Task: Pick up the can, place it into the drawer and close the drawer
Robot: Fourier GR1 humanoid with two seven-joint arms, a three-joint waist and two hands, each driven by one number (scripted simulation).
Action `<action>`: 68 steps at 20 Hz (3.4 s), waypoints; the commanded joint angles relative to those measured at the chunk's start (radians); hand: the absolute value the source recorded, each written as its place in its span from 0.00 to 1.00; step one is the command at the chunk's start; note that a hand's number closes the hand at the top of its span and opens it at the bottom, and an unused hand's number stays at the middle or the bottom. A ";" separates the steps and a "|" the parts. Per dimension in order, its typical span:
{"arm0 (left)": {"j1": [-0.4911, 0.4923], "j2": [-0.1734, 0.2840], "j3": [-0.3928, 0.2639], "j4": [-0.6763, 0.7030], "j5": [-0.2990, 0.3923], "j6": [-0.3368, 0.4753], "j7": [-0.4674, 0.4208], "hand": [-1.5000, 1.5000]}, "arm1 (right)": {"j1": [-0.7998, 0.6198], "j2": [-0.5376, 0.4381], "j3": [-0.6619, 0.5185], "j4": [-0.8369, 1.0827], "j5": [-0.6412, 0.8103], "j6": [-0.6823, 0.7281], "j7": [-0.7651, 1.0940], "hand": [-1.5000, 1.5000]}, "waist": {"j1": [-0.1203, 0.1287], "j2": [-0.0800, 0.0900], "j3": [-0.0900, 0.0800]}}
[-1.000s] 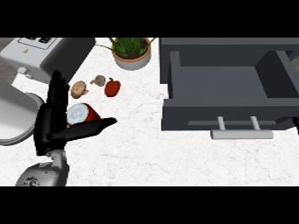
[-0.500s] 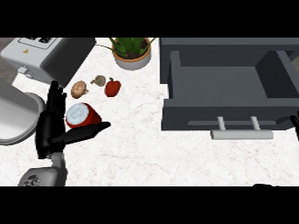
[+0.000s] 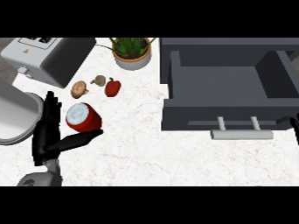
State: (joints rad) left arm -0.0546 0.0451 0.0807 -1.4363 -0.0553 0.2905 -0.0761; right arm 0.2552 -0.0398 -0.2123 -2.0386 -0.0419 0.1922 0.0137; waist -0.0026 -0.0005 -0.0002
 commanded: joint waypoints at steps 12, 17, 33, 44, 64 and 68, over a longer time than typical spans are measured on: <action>0.021 0.023 0.068 0.242 0.059 -0.072 -0.227 0.00 | -0.011 -0.016 -0.054 -0.074 -0.058 0.025 0.087 0.00 | -0.001 0.000 0.000; -0.006 -0.012 0.090 0.355 0.077 -0.044 -0.311 0.00 | -0.024 0.018 -0.005 -0.039 0.023 -0.007 0.061 0.00 | 0.000 0.001 0.000; -0.167 0.009 0.117 0.586 0.116 -0.039 -0.382 0.00 | -0.063 -0.019 -0.081 0.027 -0.029 0.029 0.027 0.00 | -0.002 0.001 0.000; -0.337 0.060 0.144 0.736 0.150 -0.048 -0.367 0.00 | -0.041 0.036 -0.029 -0.026 0.008 0.016 0.055 0.00 | -0.004 0.001 0.000; -0.350 -0.007 0.086 0.658 0.200 -0.118 -0.371 1.00 | 0.010 0.025 -0.045 -0.113 -0.047 0.011 0.063 0.00 | 0.003 -0.002 0.001; -0.426 0.047 0.104 0.722 0.209 -0.175 -0.401 1.00 | 0.030 0.040 0.018 -0.096 -0.011 -0.014 0.024 0.00 | -0.004 0.001 0.000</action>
State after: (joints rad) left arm -0.4551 0.0625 0.1875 -0.7025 0.1436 0.1662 -0.4789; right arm 0.2918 -0.0039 -0.2103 -2.1459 -0.0618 0.1928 0.0556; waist -0.0053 -0.0004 -0.0002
